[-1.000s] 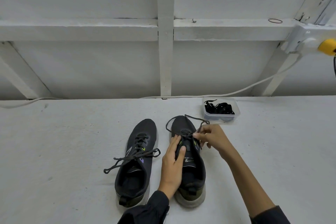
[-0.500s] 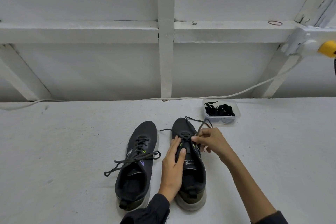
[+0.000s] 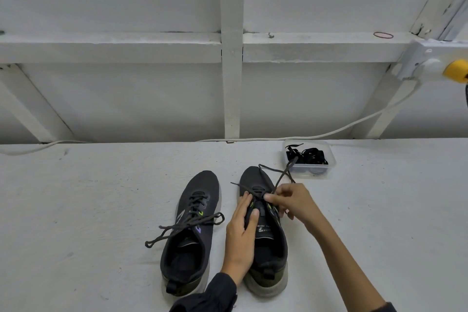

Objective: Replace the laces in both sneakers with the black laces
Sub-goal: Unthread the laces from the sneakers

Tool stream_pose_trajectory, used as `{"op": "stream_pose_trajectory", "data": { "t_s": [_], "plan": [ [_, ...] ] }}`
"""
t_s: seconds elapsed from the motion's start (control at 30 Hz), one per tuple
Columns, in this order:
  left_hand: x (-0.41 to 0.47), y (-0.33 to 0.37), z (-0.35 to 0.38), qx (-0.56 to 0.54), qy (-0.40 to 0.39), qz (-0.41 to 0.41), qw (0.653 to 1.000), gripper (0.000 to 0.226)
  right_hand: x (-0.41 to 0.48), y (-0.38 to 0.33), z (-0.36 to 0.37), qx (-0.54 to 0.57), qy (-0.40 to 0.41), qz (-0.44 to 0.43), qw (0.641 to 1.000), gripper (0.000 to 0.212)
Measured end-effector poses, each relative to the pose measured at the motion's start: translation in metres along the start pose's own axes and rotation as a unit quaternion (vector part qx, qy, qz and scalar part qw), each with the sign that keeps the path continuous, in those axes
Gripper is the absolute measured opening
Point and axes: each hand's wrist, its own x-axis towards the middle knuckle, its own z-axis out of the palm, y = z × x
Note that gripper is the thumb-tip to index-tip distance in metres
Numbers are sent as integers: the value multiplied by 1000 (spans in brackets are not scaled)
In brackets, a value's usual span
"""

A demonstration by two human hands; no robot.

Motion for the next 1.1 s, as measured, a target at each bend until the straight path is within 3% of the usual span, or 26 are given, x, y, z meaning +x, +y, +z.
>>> {"op": "stream_pose_trajectory", "data": {
  "t_s": [0.1,0.2,0.27,0.53,0.67,0.87,1.1],
  "plan": [
    [-1,1,0,1,-2,-1,1000,40,5,3,1,23,68,-21,997,13],
    [-1,0,-1,2,-9,3,1000,40,15,0,-11,103,194,-32,975,13],
    [-2,0,-1,-1,-12,1,1000,40,17,-3,-19,143,221,-37,964,12],
    [0,-1,0,-8,0,1,1000,40,-1,5,4,37,54,-9,998,24],
    [-1,-1,0,-10,0,-2,1000,40,0,8,12,28,72,-35,996,10],
    [-1,-1,0,-6,-1,-1,1000,41,5,3,3,109,102,-31,988,14],
    [0,5,-5,-35,0,8,999,42,-12,16,7,35,111,-20,993,48]
  ]
}}
